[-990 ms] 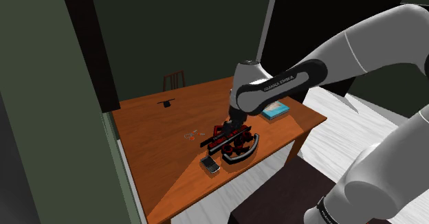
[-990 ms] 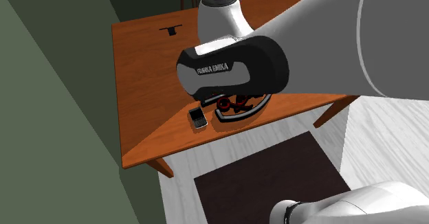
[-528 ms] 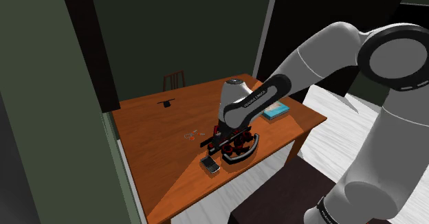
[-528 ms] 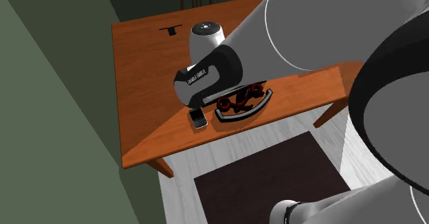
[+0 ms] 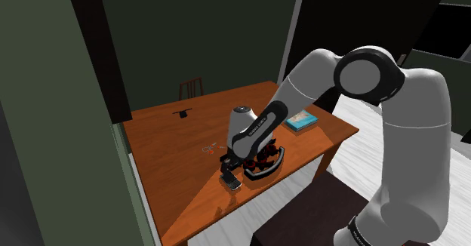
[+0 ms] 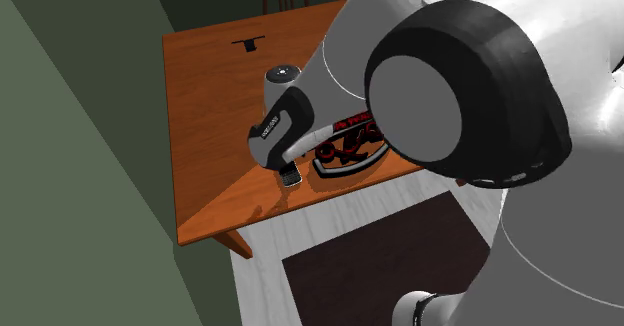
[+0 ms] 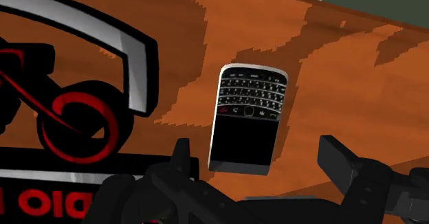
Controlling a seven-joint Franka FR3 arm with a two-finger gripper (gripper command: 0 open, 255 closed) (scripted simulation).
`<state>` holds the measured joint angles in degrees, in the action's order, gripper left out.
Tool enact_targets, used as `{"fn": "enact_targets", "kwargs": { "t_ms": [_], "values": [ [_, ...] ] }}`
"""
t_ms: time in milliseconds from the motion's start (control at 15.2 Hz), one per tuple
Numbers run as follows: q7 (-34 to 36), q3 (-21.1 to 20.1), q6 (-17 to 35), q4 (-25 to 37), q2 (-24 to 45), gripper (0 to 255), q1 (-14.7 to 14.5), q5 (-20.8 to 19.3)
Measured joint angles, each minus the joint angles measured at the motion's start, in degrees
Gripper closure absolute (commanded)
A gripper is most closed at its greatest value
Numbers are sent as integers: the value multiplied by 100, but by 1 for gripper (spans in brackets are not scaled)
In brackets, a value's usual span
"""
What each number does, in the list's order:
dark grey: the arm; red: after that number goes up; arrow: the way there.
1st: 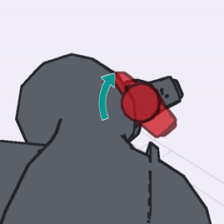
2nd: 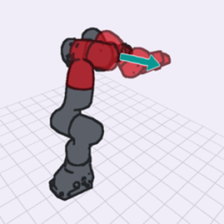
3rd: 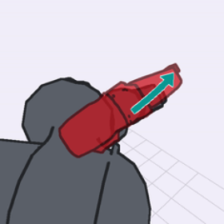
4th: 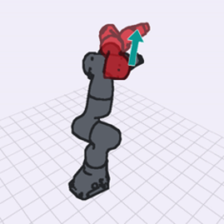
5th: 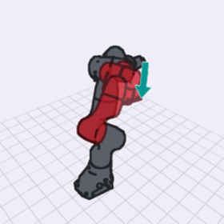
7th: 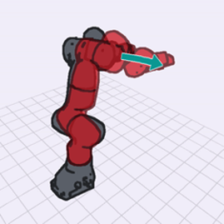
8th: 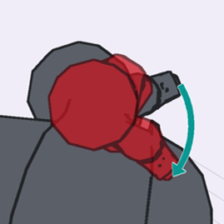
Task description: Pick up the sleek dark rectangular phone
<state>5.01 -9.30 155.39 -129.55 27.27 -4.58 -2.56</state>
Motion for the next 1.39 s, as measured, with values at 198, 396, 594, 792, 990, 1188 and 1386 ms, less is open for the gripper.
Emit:
{"fn": "enact_targets", "kwargs": {
  "t_ms": [198, 396, 594, 792, 990, 1188, 1386],
  "values": [
    [55, 45, 100, 318, 441, 0, -86, -47],
    [60, 87, 234, 422, 681, 0, -112, -80],
    [92, 134, 393, 524, 940, 0, -168, -114],
    [86, 151, 465, 545, 1029, 255, -171, -127],
    [85, 150, 476, 544, 1033, 255, -172, -129],
    [86, 150, 474, 545, 1033, 255, -172, -129],
    [86, 150, 467, 550, 1035, 255, -172, -128]
  ]
}}
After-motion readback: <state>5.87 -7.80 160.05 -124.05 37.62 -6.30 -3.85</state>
